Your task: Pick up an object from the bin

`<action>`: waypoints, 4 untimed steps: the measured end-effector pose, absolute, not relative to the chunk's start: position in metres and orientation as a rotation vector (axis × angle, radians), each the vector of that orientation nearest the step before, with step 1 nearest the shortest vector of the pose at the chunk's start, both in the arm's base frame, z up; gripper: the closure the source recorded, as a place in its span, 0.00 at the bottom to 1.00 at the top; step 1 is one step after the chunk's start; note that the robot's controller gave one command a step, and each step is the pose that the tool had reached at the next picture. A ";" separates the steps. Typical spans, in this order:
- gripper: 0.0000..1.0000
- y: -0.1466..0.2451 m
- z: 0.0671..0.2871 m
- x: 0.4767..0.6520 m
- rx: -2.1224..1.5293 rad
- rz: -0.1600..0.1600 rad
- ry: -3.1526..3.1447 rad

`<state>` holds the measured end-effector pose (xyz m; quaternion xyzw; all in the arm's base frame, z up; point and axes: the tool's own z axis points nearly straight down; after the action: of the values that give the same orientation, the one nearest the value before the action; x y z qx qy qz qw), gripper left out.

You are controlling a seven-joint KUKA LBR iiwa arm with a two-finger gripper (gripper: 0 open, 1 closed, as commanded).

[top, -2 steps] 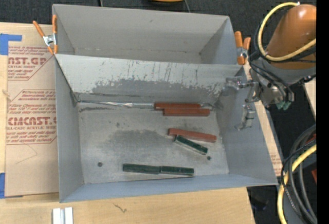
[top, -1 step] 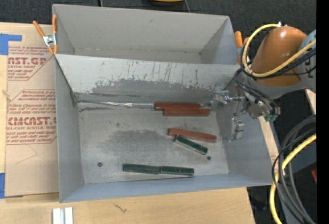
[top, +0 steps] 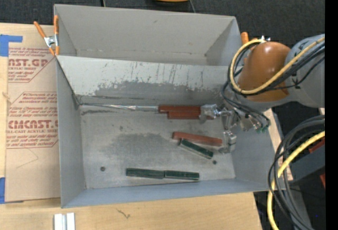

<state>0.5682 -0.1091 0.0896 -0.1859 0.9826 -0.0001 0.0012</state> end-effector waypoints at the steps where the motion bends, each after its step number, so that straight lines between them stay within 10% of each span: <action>1: 0.00 -0.086 0.073 0.550 -0.431 0.003 3.112; 2: 1.00 -0.098 0.070 0.550 -0.873 0.001 3.016; 3: 1.00 -0.098 0.070 0.550 -0.873 0.000 3.015; 4: 1.00 -0.096 0.119 0.553 -0.886 0.006 3.019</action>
Offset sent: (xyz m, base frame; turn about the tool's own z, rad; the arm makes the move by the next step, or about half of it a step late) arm -0.0190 0.0099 -0.0196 -0.1903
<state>0.5533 -0.0958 0.1189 -0.2816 0.9595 0.0020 -0.0024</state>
